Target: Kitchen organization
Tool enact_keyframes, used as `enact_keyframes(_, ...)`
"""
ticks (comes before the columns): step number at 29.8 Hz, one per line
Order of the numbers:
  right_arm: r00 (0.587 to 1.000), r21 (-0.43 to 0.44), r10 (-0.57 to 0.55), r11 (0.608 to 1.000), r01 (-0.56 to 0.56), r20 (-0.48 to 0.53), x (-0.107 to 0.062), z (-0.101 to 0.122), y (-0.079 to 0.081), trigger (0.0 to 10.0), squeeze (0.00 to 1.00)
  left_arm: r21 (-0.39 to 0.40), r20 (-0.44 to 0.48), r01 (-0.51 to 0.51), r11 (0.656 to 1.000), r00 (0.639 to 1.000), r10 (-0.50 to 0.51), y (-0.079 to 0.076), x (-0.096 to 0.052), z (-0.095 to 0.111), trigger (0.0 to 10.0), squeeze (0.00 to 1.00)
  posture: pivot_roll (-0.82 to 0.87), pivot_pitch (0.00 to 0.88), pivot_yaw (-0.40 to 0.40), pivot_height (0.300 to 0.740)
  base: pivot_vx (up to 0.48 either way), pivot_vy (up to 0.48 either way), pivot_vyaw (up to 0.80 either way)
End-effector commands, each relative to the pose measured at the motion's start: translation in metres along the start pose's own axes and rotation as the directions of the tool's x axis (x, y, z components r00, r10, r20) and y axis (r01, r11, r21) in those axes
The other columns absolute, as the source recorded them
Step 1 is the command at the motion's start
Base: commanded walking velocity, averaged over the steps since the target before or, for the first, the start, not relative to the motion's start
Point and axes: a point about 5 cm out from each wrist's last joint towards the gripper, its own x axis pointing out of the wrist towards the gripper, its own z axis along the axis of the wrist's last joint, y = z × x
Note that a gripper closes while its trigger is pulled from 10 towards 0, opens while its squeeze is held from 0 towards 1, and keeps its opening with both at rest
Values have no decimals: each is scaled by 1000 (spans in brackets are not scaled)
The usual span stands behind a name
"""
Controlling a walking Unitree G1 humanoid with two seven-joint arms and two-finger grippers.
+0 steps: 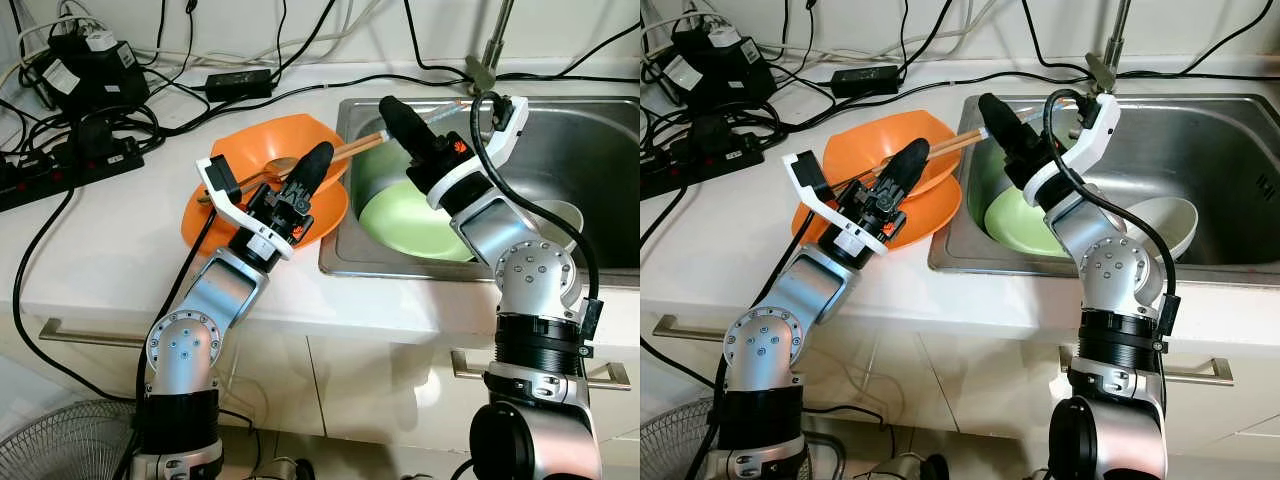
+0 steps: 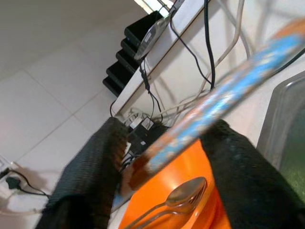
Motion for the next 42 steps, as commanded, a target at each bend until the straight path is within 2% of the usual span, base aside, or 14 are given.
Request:
enact_keyframes(1,1000,17,17,1000,-17,-8,4,1,6,0,0,15,20,23,1000,1000,-24,-6,1,8,0,0,-43,57,130,740,0,0,0)
enact_keyframes(6,999,91,32,995,-32,-7,5,-3,7,0,0,9,27,25,1000,999,-26,-8,2,11,0,0,-42,56,132,740,0,0,0)
enact_keyframes(13,998,142,68,988,-66,-9,4,-6,11,0,0,4,12,31,999,999,-31,-8,2,10,0,0,-45,56,134,740,0,0,0)
enact_keyframes(17,998,152,69,986,-67,-10,4,-7,12,0,0,-2,5,33,999,999,-33,-8,2,8,0,0,-45,56,133,740,0,0,0)
enact_keyframes(24,997,189,69,979,-71,18,5,-3,12,0,0,-94,10,31,995,999,-30,-3,-1,5,0,0,-46,53,134,740,0,0,0)
enact_keyframes(31,997,200,74,977,-77,22,6,-5,13,0,0,-119,13,14,993,1000,-13,2,-3,6,0,0,-43,49,136,740,0,0,0)
enact_keyframes(34,998,197,68,978,-70,17,6,-6,12,0,0,-102,-13,5,995,1000,-7,3,-4,3,0,0,-44,50,136,740,0,0,0)
enact_keyframes(35,998,197,67,978,-69,19,6,-6,13,0,0,-85,-30,-11,996,1000,9,4,-3,1,10000,0,-45,51,136,740,0,0,0)
enact_keyframes(38,998,200,62,977,-66,27,7,-5,12,0,0,-66,-45,-33,997,999,30,6,-3,0,10000,4,-45,52,136,740,0,0,0)
enact_keyframes(39,998,199,52,978,-58,35,6,-4,10,0,0,-6,-54,-59,998,997,59,8,-3,-1,10000,1000,-44,52,136,740,0,0,0)
enact_keyframes(42,999,185,35,982,-41,36,6,-5,8,0,0,-2,-69,0,1000,998,0,-4,2,-4,10000,1000,-41,51,137,740,0,0,0)
